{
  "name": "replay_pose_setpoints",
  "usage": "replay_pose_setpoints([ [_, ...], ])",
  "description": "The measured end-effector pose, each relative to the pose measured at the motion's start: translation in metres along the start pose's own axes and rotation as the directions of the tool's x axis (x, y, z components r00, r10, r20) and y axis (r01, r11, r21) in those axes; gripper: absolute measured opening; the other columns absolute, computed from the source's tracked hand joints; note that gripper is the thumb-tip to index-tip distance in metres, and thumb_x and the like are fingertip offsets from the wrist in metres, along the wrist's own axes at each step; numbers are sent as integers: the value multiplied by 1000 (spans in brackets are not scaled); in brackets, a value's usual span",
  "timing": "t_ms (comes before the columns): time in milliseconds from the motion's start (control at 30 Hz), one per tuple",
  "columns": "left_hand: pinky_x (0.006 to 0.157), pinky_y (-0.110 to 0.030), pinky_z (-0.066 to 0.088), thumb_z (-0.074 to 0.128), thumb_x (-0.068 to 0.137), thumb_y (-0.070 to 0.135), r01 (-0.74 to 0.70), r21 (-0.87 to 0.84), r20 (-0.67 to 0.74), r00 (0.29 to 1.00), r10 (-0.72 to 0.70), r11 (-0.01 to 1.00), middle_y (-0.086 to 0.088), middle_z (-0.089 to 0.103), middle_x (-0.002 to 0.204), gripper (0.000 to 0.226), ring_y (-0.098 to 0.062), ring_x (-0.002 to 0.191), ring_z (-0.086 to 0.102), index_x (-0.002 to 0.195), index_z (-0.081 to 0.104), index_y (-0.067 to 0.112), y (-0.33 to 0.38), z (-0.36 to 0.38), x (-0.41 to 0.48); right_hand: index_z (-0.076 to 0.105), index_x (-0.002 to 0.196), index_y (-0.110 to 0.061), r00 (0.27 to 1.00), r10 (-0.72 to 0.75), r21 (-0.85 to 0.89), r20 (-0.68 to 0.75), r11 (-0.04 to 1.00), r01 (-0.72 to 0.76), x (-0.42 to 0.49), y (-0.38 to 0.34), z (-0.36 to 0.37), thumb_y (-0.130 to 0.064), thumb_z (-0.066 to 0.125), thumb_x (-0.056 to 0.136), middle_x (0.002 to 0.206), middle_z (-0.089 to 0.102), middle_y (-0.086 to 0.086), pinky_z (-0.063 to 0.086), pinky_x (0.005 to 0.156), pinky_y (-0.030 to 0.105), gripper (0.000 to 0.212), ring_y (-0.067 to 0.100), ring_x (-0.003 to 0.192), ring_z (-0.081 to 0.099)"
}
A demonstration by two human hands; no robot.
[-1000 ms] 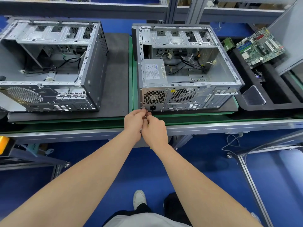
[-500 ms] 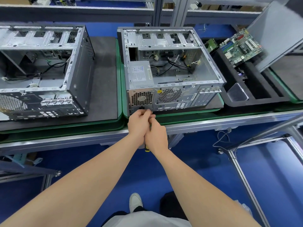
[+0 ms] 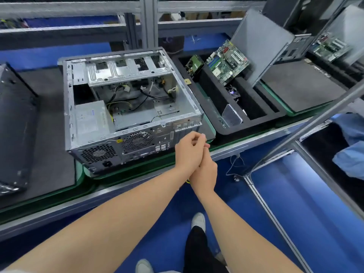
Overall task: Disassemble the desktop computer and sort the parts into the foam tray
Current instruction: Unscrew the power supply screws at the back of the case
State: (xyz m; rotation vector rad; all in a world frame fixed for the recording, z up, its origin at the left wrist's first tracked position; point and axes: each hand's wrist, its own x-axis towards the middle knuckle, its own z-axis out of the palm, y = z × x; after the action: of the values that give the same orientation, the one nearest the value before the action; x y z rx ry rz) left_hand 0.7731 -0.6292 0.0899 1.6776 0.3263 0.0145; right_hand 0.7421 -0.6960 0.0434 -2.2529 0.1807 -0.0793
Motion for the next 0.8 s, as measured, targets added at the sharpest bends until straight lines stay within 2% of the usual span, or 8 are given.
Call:
replay_pose_setpoints([
  [133, 88, -38, 59, 54, 102, 36, 32, -39, 45, 999, -30, 999, 13, 77, 78, 22, -1, 80, 72, 91, 70, 26, 20, 60, 37, 55, 105, -29, 997, 29, 21, -70, 999, -28, 56, 27, -31, -18, 55, 98, 68, 61, -13, 40, 51, 32, 13, 12, 64, 59],
  [267, 88, -44, 60, 54, 101, 33, 106, -110, 35, 994, -103, 988, 9, 78, 79, 21, -9, 81, 74, 91, 69, 23, 34, 111, 82, 57, 111, -33, 998, 5, 44, -70, 999, -2, 116, 49, -57, -27, 50, 101, 72, 66, -10, 49, 54, 41, 14, 16, 66, 63],
  [367, 89, -45, 59, 55, 99, 28, 147, -165, -22, 988, -153, 975, 6, 77, 79, 20, -12, 83, 74, 89, 69, 21, 37, 139, 115, 59, 115, -39, 999, 5, 54, -44, 999, -2, 159, 61, -69, -36, 43, 105, 74, 68, -11, 49, 55, 39, 19, 12, 68, 64],
  [467, 86, -42, 60, 55, 98, 26, 170, -161, -116, 975, -189, 972, 5, 77, 79, 19, -9, 81, 74, 89, 70, 20, 34, 158, 148, 58, 100, -40, 998, 39, 72, -39, 997, -36, 196, 70, -75, -47, 36, 107, 68, 65, -9, 42, 51, 34, 24, 8, 61, 60],
  [567, 81, -35, 58, 57, 98, 32, 150, 17, -199, 969, -144, 988, 10, 75, 80, 18, -6, 82, 70, 88, 70, 24, 25, 166, 176, 51, 79, -33, 999, 49, 68, -6, 996, -48, 229, 76, -76, -44, 40, 108, 64, 59, -9, 32, 50, 29, 33, 9, 58, 53],
  [667, 67, -23, 47, 59, 95, 34, 109, 255, -241, 969, -46, 961, 17, 69, 77, 16, 2, 77, 63, 81, 68, 32, 13, 169, 192, 48, 73, -19, 999, 38, 65, 37, 997, -40, 259, 80, -74, -35, 44, 108, 60, 55, -5, 30, 51, 29, 39, 13, 58, 47],
  [700, 67, -24, 47, 59, 94, 35, 98, 343, -257, 966, -7, 934, 18, 68, 78, 15, 1, 76, 63, 81, 67, 32, 9, 169, 197, 49, 75, -13, 998, 30, 60, 54, 998, -33, 267, 81, -74, -32, 45, 108, 61, 56, -1, 30, 52, 30, 39, 16, 58, 47],
  [800, 80, -36, 51, 60, 93, 41, 69, 614, -258, 959, 118, 786, 13, 65, 86, 14, -12, 80, 62, 84, 68, 33, -2, 167, 208, 52, 77, -5, 996, 18, 56, 82, 998, -23, 286, 82, -71, -29, 46, 108, 65, 57, 8, 32, 53, 25, 40, 17, 56, 45],
])
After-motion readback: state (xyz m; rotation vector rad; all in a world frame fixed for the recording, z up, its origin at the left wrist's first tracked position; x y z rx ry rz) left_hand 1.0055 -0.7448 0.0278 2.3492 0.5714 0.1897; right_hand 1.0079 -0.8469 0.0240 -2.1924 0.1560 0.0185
